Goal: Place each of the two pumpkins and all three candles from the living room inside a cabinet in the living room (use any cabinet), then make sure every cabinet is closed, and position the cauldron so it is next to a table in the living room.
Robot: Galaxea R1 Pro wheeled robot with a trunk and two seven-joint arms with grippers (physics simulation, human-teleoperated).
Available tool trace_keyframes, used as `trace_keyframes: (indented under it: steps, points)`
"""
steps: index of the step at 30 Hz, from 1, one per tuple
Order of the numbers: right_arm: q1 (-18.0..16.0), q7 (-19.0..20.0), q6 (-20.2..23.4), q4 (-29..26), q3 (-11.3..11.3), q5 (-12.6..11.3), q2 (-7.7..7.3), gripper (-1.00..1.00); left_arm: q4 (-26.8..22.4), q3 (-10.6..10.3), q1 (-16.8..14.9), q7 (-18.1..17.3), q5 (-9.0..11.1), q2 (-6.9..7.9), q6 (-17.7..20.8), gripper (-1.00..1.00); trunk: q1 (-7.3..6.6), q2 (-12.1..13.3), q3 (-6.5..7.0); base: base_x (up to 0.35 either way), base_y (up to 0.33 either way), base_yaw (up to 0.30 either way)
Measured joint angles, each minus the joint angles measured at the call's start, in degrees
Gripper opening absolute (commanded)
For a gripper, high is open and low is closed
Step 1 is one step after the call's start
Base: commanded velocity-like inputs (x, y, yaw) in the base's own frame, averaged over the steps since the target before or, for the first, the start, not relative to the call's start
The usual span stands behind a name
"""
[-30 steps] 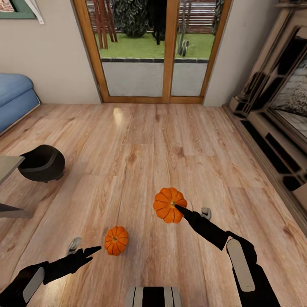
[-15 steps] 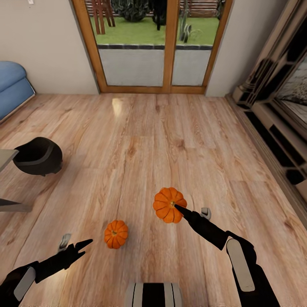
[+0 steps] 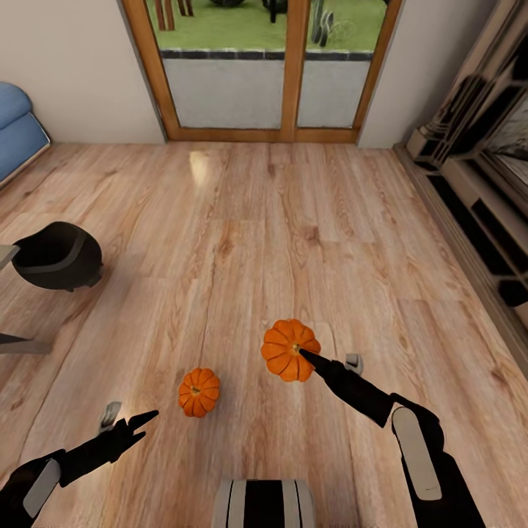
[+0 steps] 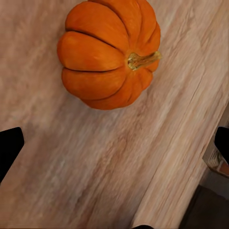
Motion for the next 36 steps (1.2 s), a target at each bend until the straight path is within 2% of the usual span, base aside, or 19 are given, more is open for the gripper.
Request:
trace_keyframes:
  steps: [2, 3, 4, 5, 13, 22, 29, 36]
  points:
    - [-0.1, 0.3, 4.4, -2.1, 0.0, -2.3, -0.01, -1.0, 0.0, 0.0, 0.0, 0.0, 0.0, 0.0, -0.1, 1.0, 0.05, 0.0, -0.44, 0.0, 0.0, 0.0]
    - [-0.1, 0.5, 6.6, -3.1, -0.1, -4.9, -0.05, -1.0, 0.0, 0.0, 0.0, 0.0, 0.0, -0.02, -0.1, 1.0, 0.08, 0.0, -0.66, 0.0, 0.0, 0.0]
    - [-0.1, 0.5, 7.7, -3.6, -0.2, -7.0, -0.11, -1.0, 0.0, 0.0, 0.0, 0.0, 0.0, -0.06, -0.1, 1.0, 0.1, -0.1, -0.88, 0.0, 0.0, 0.0]
    - [-0.1, 0.5, 8.2, -3.9, -0.2, -7.8, -0.12, -1.0, 0.0, 0.0, 0.0, 0.0, 0.0, -0.07, -0.2, 1.0, 0.13, -0.1, -1.11, 0.0, 0.0, 0.0]
    - [-0.1, 0.5, 8.2, -4.0, -0.1, -8.5, -0.06, -1.0, 0.0, 0.0, 0.0, -0.1, -0.2, -0.09, -0.2, 1.0, 0.34, -0.2, -2.88, 0.0, 0.0, 0.0]
    - [-0.1, 0.5, 8.0, -3.9, -0.1, -8.6, -0.05, -1.0, 0.0, 0.0, 0.0, 0.2, -0.3, -0.04, 0.1, 1.0, 0.33, -0.2, -2.89, 0.042, -0.063, 0.0]
    - [-0.1, 0.2, 7.8, -3.9, 0.1, -8.4, -0.05, -1.0, 0.0, 0.0, 0.0, 2.5, -0.3, -0.01, 0.0, 1.0, 0.33, -0.2, -2.89, 0.175, -0.234, 0.0]
    - [-0.1, 0.2, 7.7, -3.8, 0.2, -8.2, -0.06, -1.0, 0.0, 0.0, 0.0, 2.6, -0.2, 0.01, 0.0, 1.0, 0.33, -0.2, -2.89, 0.251, 0.009, 0.0]
